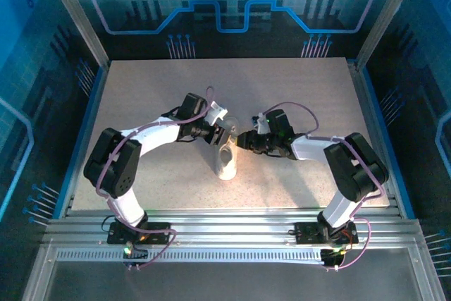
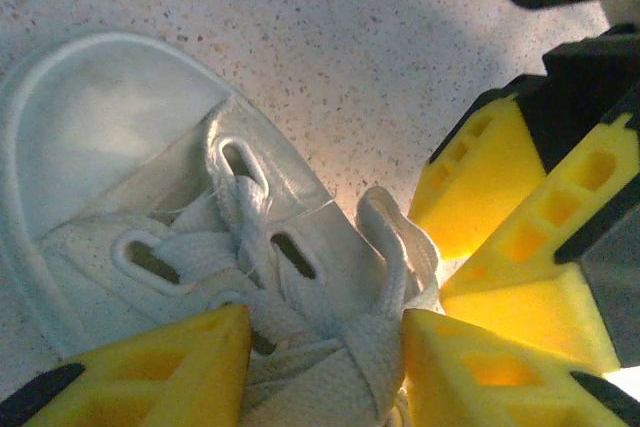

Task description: Tie the shoes

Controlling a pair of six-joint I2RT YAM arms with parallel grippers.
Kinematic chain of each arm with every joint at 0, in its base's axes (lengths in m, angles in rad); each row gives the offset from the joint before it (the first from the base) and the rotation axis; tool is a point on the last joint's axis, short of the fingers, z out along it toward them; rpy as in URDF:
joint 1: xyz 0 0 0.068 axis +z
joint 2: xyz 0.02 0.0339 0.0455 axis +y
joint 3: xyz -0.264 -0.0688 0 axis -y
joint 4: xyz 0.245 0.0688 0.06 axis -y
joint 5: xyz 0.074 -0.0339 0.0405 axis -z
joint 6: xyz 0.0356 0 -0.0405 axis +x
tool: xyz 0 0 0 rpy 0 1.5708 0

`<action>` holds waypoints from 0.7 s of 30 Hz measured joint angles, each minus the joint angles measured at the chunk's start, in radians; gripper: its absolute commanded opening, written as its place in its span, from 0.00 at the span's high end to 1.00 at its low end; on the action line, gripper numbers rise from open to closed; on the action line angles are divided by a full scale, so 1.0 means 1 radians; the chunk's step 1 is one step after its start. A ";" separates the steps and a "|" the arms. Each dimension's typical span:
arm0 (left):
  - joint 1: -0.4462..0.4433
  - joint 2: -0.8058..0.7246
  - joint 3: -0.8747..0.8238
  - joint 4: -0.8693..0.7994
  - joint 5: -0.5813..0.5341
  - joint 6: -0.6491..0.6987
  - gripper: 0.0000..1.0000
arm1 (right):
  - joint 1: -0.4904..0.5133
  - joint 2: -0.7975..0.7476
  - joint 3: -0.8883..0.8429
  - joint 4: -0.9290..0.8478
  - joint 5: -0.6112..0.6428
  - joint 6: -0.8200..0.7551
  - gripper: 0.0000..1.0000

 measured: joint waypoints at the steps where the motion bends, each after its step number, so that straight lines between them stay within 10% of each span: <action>1: 0.000 0.003 0.000 -0.003 0.000 0.000 0.55 | 0.000 0.004 0.007 0.000 0.000 0.000 0.63; 8: 0.000 0.005 0.000 -0.003 0.007 0.024 0.40 | -0.002 0.008 0.055 -0.006 0.008 -0.009 0.60; 21: -0.001 -0.038 0.063 -0.129 0.005 0.226 0.43 | -0.062 -0.082 -0.013 -0.063 0.076 -0.029 0.60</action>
